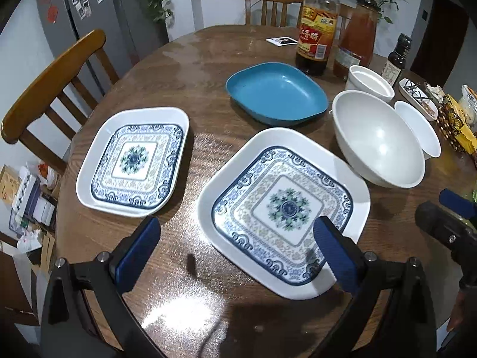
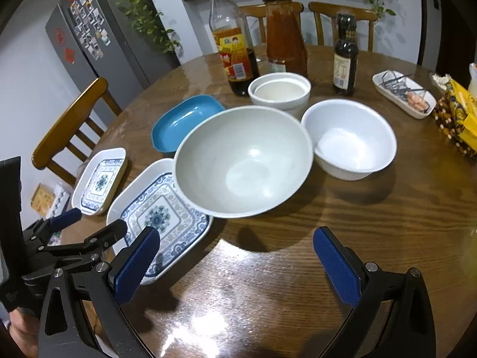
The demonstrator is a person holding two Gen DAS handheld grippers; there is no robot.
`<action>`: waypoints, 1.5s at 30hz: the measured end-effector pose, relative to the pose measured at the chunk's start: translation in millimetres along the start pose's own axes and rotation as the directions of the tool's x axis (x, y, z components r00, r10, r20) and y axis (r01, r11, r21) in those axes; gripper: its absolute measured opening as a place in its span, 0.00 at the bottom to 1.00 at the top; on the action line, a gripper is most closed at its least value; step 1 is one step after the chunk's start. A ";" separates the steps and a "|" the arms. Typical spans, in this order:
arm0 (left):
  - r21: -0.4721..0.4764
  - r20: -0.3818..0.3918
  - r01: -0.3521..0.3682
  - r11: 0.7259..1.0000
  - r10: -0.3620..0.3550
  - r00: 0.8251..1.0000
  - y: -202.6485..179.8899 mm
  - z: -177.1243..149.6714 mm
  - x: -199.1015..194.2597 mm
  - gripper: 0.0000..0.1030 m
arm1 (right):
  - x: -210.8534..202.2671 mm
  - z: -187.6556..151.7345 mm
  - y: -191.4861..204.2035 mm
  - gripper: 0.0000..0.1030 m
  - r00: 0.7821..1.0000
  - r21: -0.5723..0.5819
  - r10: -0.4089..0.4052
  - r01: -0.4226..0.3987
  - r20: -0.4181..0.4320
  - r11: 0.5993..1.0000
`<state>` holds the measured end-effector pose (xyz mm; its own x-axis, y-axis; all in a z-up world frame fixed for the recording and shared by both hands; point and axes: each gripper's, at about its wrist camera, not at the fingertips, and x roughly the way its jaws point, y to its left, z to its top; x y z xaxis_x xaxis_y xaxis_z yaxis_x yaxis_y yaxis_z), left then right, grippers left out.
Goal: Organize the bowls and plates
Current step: 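Move the left tool to the rim of the blue-patterned square plate, then close the left tool on the patterned plate's rim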
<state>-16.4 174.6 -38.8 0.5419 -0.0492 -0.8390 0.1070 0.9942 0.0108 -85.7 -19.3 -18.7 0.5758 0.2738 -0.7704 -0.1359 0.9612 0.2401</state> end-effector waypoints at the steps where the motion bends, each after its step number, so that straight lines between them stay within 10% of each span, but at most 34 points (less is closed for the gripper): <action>1: -0.009 -0.001 -0.006 1.000 0.006 1.000 -2.0 -2.6 -0.6 0.99 | 2.4 -1.3 0.6 1.00 1.000 0.000 0.009 -0.009 -0.007 1.000; 19: -0.126 -0.075 -0.035 0.991 0.025 0.997 10.5 -28.6 4.0 0.87 | 48.6 -1.3 18.0 0.99 0.995 -0.027 0.074 -0.076 -0.062 0.997; 33: -0.083 -0.071 0.044 0.996 -0.050 0.996 23.9 -26.6 14.7 0.37 | 70.3 -1.6 32.1 0.18 0.992 -0.105 0.026 -0.039 -0.120 0.994; 45: -0.005 -0.075 0.097 0.995 -0.097 0.992 49.4 -24.3 -5.7 0.26 | 31.8 -42.0 40.4 0.17 0.962 0.001 0.155 -0.159 -0.223 0.987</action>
<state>-34.5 226.3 -46.7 0.4646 -0.1384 -0.8746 0.1554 0.9851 -0.0733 -106.7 29.7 -58.3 0.3532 0.4203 -0.8359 -0.2251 0.9054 0.3601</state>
